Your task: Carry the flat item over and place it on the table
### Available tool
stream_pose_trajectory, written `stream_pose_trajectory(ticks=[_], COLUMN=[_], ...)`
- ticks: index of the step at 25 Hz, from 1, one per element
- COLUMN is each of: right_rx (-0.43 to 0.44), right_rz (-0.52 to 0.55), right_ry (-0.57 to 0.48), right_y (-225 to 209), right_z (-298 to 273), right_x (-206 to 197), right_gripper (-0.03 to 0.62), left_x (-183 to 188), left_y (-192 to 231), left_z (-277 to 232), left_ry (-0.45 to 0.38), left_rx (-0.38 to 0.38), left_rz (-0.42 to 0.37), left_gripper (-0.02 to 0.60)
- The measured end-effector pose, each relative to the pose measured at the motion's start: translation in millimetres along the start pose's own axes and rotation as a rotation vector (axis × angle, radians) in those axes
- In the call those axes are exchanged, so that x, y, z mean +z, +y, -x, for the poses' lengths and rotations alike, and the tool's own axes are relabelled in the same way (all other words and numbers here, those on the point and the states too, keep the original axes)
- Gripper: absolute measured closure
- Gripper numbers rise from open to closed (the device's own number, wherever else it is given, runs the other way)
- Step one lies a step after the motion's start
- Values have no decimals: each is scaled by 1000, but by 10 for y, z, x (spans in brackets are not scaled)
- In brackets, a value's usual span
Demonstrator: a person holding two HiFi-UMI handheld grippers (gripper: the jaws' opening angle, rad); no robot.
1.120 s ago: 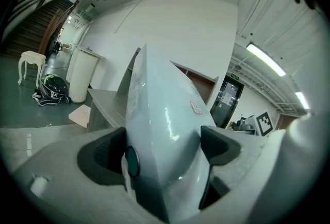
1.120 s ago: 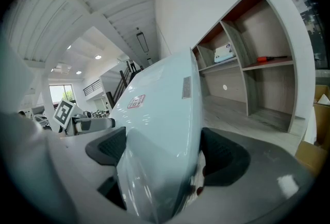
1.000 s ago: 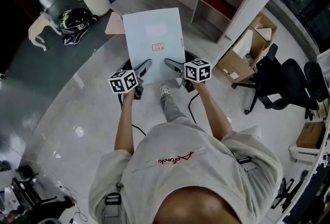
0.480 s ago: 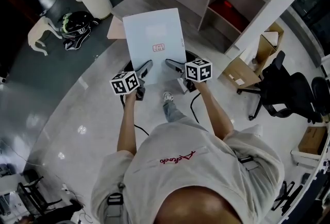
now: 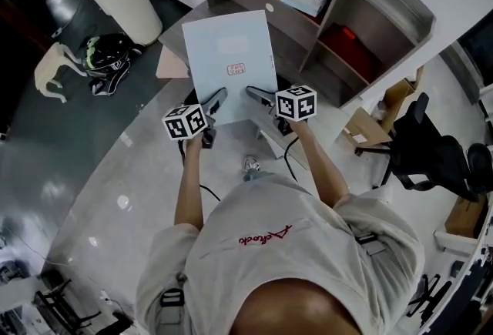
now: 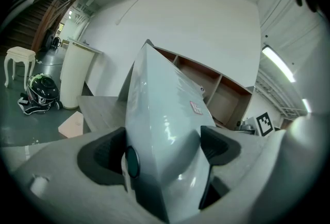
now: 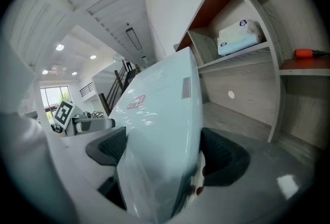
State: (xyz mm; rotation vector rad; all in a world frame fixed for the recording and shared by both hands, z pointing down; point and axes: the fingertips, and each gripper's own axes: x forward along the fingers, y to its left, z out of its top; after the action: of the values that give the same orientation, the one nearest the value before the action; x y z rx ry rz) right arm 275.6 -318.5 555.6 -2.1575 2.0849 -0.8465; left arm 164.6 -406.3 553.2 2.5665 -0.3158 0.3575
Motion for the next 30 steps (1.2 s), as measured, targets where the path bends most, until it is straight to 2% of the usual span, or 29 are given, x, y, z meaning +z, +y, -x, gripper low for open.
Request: stream_pose_trajectory(ticks=[7,19,25,30], right_rx=[-11,-59,-75,-85], right_rz=[-20,-75,-107,-144], right_ry=[16,44,68,111], right_y=[-238,-341,-488,-626], right_z=[-362,-742,-847,-939], right_x=[199,198,112,-110], right_gripper=[121,123,123,125], left_x=[232,292,218,-6], left_y=[263,654,755,871], left_z=[-347,-582,-750,-875], left_ry=[21,92,127,173], left_rx=[-4,-34,-38,-31], left_rz=[10,44,56,88], left_gripper=[117,117,117,117])
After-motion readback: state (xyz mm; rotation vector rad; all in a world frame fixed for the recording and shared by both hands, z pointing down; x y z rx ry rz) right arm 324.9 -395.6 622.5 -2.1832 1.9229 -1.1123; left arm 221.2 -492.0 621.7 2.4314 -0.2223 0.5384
